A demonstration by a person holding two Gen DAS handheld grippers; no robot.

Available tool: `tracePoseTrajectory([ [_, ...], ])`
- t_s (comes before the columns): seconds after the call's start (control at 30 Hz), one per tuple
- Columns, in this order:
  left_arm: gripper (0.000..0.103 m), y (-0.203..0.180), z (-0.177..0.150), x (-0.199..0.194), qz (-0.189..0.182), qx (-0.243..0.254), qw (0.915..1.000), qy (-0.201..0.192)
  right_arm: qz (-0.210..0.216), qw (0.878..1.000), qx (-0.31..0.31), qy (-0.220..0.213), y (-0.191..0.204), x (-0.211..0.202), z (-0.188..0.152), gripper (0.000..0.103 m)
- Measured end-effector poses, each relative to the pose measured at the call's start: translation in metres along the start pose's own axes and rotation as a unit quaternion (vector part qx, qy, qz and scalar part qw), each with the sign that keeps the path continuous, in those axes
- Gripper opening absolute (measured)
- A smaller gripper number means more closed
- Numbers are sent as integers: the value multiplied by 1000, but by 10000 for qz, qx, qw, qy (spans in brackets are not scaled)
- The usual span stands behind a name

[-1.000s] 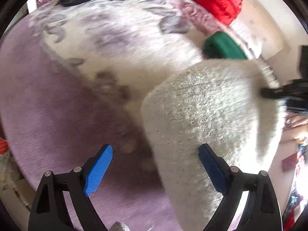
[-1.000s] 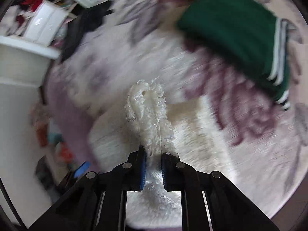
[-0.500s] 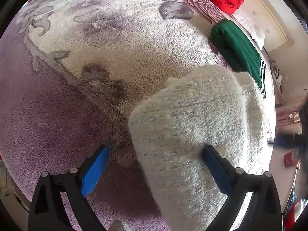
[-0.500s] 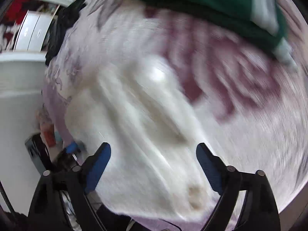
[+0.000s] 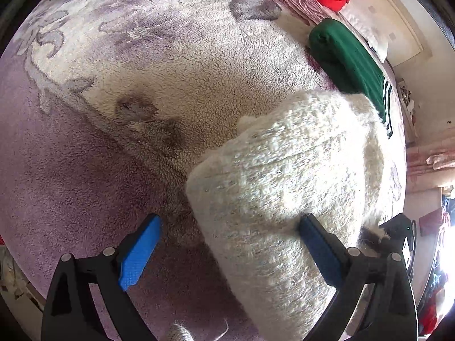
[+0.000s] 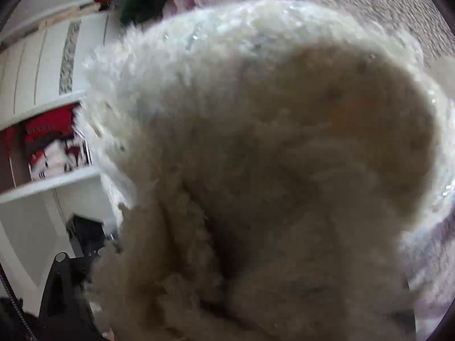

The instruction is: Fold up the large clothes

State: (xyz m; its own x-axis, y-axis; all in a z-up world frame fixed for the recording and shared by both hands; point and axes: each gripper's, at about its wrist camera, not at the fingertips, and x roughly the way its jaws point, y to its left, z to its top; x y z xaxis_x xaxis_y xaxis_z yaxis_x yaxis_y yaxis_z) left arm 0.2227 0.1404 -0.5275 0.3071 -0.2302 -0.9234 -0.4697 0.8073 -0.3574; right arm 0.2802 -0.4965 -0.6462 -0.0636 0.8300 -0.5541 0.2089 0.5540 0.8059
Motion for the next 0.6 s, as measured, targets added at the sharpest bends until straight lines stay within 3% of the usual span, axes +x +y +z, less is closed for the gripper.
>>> tracePoseTrajectory([
  [0.03, 100, 0, 2, -1, 19, 15, 10000, 4, 54, 9998, 74, -156, 3, 0, -3, 100],
  [0.07, 100, 1, 5, -2, 47, 33, 10000, 4, 193, 9993, 216, -236, 4, -1, -7, 78],
  [0.1, 100, 2, 7, -3, 78, 60, 10000, -1, 394, 9980, 402, -271, 5, -1, -10, 63],
  [0.2, 100, 8, 13, -11, 163, 157, 9997, -6, 594, 9935, 754, -606, 17, -6, -25, 51],
  [0.3, 100, 21, 17, -36, 362, 285, 9988, -148, 1099, 9741, 1645, -1098, 18, -6, -55, 47],
  [0.33, 100, 26, 16, -43, 435, 312, 9984, -199, 1338, 9617, 2006, -1301, 17, -5, -70, 46],
  [0.37, 100, 35, 15, -55, 589, 343, 9973, -290, 1623, 9415, 2512, -1554, 15, -4, -93, 46],
  [0.43, 100, 52, 11, -69, 888, 397, 9945, -382, 1950, 9061, 3263, -1859, 14, 6, -132, 46],
  [0.47, 100, 64, 6, -75, 1074, 410, 9926, -388, 1944, 8950, 3508, -1954, 14, 14, -150, 46],
  [0.53, 100, 83, -2, -73, 1273, 374, 9907, -297, 1634, 8952, 3727, -1819, 6, 36, -171, 56],
  [0.6, 100, 104, -15, -60, 1480, 309, 9885, -107, 1140, 9063, 3812, -1424, -5, 59, -177, 74],
])
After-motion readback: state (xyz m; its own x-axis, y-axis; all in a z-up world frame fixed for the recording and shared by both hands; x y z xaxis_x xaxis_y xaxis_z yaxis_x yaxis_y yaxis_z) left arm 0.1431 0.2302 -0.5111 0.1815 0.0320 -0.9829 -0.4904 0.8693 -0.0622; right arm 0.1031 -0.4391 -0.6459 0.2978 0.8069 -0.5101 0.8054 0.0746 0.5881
